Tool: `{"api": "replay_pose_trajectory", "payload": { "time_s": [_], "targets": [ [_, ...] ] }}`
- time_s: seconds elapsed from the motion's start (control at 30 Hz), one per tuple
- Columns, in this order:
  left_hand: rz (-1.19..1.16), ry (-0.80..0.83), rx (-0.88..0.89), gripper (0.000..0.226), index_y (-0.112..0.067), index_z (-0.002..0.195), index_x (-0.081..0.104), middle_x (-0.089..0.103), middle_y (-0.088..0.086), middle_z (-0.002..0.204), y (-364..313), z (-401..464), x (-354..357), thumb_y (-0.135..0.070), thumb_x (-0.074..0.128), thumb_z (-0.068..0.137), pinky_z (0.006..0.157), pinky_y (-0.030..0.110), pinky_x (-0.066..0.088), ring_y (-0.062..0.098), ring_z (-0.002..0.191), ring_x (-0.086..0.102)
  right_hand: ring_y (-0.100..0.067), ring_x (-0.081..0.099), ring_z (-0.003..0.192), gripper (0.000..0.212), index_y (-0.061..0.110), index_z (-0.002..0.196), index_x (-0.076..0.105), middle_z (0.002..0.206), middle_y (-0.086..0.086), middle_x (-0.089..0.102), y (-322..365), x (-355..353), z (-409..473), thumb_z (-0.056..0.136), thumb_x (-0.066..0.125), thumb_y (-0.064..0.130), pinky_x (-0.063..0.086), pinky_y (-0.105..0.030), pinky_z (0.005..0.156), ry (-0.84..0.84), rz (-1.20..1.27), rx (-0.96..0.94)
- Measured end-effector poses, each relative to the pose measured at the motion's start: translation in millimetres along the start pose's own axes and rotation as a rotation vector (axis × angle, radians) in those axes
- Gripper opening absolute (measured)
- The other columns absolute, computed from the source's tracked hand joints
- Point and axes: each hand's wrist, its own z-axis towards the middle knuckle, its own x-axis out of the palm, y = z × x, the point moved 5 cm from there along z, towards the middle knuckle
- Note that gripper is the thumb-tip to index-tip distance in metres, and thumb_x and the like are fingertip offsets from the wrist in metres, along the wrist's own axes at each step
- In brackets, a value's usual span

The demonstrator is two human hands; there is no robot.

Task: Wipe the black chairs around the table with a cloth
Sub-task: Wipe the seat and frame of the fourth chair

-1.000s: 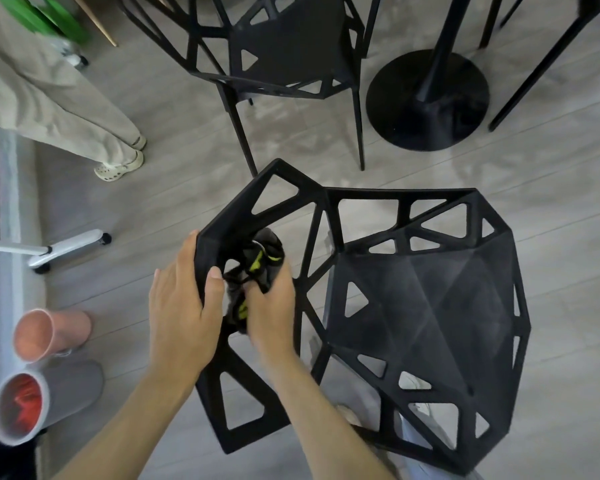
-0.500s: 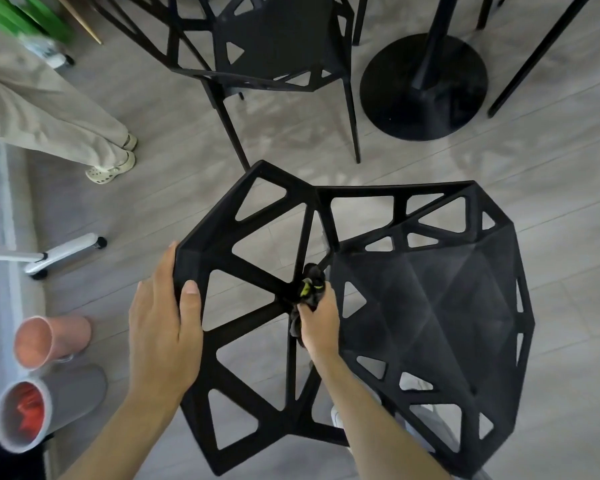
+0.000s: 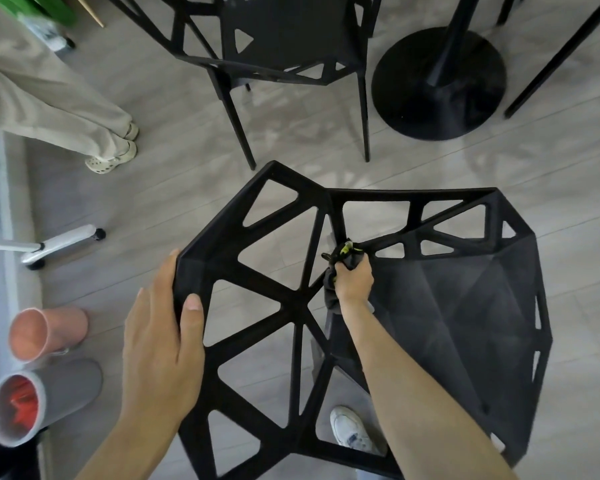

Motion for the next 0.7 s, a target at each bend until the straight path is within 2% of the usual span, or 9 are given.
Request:
{"api": "replay_pose_trajectory", "payload": {
  "time_s": [0.07,0.13,0.2,0.3,0.4,0.47,0.5,0.63,0.7],
  "targets": [
    [-0.005,-0.005,0.005,0.055,-0.03,0.156,0.033,0.051,-0.012,0.121,-0.2,-0.5,-0.7,-0.045,0.027,0.104,0.096,0.04,0.035,0.004,0.106,0.042,-0.003,0.065,0.105,0.038,0.011,0.131,0.059,0.11,0.007,0.066,23.0,0.8,-5.5,0.096,0.064,-0.001,0.047,-0.013,0.093,0.048,0.056,-0.078],
    [-0.006,-0.012,0.012,0.055,-0.026,0.156,0.035,0.049,-0.013,0.121,-1.2,0.8,-1.2,-0.044,0.027,0.105,0.096,0.039,0.033,0.001,0.106,0.04,0.007,0.062,0.102,0.036,0.016,0.125,0.062,0.112,0.008,0.067,55.1,3.2,-14.9,0.093,0.066,-0.001,0.048,-0.011,0.092,0.062,0.119,-0.217],
    [0.002,-0.008,0.009,0.055,-0.026,0.156,0.036,0.049,-0.014,0.122,-1.4,1.4,-0.2,-0.043,0.028,0.105,0.097,0.038,0.033,0.001,0.107,0.041,0.009,0.063,0.103,0.034,0.021,0.118,0.061,0.112,0.007,0.068,82.6,5.5,-23.0,0.092,0.068,-0.001,0.048,-0.007,0.087,0.035,0.202,-0.33],
    [-0.008,-0.007,0.01,0.055,-0.025,0.156,0.036,0.05,-0.013,0.122,-0.8,0.0,-0.1,-0.043,0.029,0.105,0.098,0.038,0.034,0.002,0.108,0.042,0.005,0.063,0.109,0.036,0.025,0.118,0.06,0.114,0.007,0.066,91.6,6.8,-22.3,0.092,0.07,0.002,0.052,-0.013,0.093,0.022,0.205,-0.417],
    [-0.013,-0.008,0.023,0.056,-0.024,0.156,0.037,0.051,-0.012,0.121,-1.3,0.8,-0.2,-0.044,0.028,0.105,0.096,0.038,0.035,0.003,0.106,0.042,0.0,0.065,0.108,0.036,0.031,0.115,0.06,0.112,0.008,0.068,49.2,6.6,-8.9,0.092,0.07,0.004,0.053,-0.025,0.098,0.062,0.066,-0.311],
    [-0.013,-0.01,0.032,0.056,-0.023,0.156,0.037,0.05,-0.013,0.121,-1.5,0.2,-0.2,-0.043,0.028,0.105,0.095,0.038,0.034,0.001,0.105,0.041,-0.018,0.066,0.118,0.036,0.021,0.124,0.062,0.119,-0.001,0.07,9.8,1.8,-0.4,0.093,0.069,0.004,0.051,-0.042,0.107,0.091,-0.068,-0.198],
    [-0.016,-0.013,0.034,0.056,-0.022,0.156,0.037,0.049,-0.014,0.122,-1.2,-0.1,0.2,-0.043,0.028,0.105,0.095,0.038,0.034,-0.001,0.106,0.04,-0.024,0.063,0.123,0.038,0.017,0.128,0.061,0.123,-0.004,0.069,-8.5,-1.2,4.2,0.093,0.069,0.003,0.048,-0.043,0.11,0.102,-0.139,-0.153],
    [-0.017,-0.011,0.031,0.058,-0.02,0.156,0.037,0.049,-0.013,0.122,1.1,0.8,0.8,-0.046,0.027,0.105,0.094,0.038,0.034,-0.002,0.105,0.039,-0.025,0.067,0.111,0.029,0.022,0.119,0.061,0.111,-0.001,0.071,-28.2,-3.3,0.3,0.095,0.066,0.006,0.053,-0.046,0.101,0.112,-0.195,-0.037],
    [-0.018,-0.006,0.041,0.056,-0.022,0.156,0.037,0.051,-0.013,0.118,0.8,1.0,1.1,-0.045,0.027,0.105,0.091,0.037,0.035,0.001,0.101,0.041,-0.016,0.065,0.106,0.026,0.022,0.116,0.06,0.108,0.005,0.069,-19.3,1.8,-17.4,0.096,0.064,0.005,0.05,-0.033,0.095,0.147,-0.132,-0.015]
  ]
}}
